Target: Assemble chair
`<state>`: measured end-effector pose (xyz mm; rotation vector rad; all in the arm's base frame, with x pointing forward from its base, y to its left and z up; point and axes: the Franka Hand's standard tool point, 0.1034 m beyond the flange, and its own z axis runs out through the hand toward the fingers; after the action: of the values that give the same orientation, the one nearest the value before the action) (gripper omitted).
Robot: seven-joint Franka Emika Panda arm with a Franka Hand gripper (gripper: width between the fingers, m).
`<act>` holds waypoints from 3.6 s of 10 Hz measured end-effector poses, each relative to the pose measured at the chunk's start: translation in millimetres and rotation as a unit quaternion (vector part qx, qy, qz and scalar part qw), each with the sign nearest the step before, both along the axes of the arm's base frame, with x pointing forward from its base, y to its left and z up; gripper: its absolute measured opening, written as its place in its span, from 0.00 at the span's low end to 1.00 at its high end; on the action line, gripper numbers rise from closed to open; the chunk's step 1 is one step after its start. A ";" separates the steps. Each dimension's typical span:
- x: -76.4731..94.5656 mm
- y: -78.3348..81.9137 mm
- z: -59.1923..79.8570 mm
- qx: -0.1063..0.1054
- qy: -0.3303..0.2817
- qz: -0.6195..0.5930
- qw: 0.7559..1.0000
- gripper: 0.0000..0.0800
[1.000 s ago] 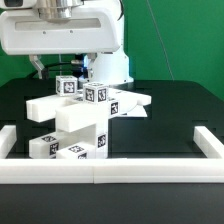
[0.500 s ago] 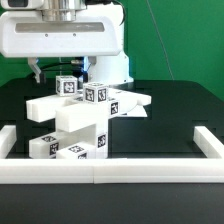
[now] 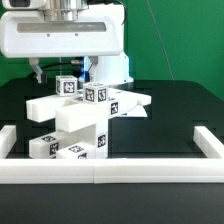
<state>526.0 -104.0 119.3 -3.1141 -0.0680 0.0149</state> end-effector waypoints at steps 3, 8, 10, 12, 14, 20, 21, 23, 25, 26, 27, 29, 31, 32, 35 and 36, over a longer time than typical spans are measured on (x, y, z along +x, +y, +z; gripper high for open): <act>-0.1 -0.3 0.0 0.000 0.000 -0.010 1.000 0.35; -0.2 0.1 -0.2 -0.001 0.003 -0.106 0.994 0.35; -0.1 0.5 -0.2 -0.001 0.005 -0.187 0.982 0.36; 0.0 0.8 -0.2 -0.002 0.007 -0.250 0.968 0.36; 0.1 1.5 -0.3 -0.002 0.009 -0.320 0.947 0.36; 0.3 3.3 -0.8 -0.004 0.013 -0.479 0.878 0.36; 0.4 3.6 -0.8 -0.004 0.014 -0.500 0.866 0.36; 0.6 4.3 -0.9 -0.003 0.015 -0.538 0.843 0.50; 0.1 5.3 -1.3 -0.005 0.014 -0.505 0.863 0.67; 0.3 6.6 -1.3 -0.006 0.014 -0.486 0.874 0.79; 0.6 6.2 -1.1 -0.006 0.011 -0.434 0.901 0.79; 0.9 4.3 -1.4 -0.006 0.005 -0.353 0.935 0.81; 0.5 2.1 -1.6 -0.006 0.002 -0.265 0.964 0.81; 0.5 1.8 -1.7 -0.006 0.000 -0.230 0.973 0.81; 1.1 -0.9 -1.5 -0.009 -0.006 -0.105 0.994 0.81; 0.6 -3.6 -1.5 -0.009 -0.007 -0.066 0.998 0.81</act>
Offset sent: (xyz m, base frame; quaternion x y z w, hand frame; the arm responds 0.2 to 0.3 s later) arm 0.0000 0.0000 0.0000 0.0000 0.0000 0.0650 0.9979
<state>526.6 -107.7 117.8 -3.1294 0.1375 -0.0091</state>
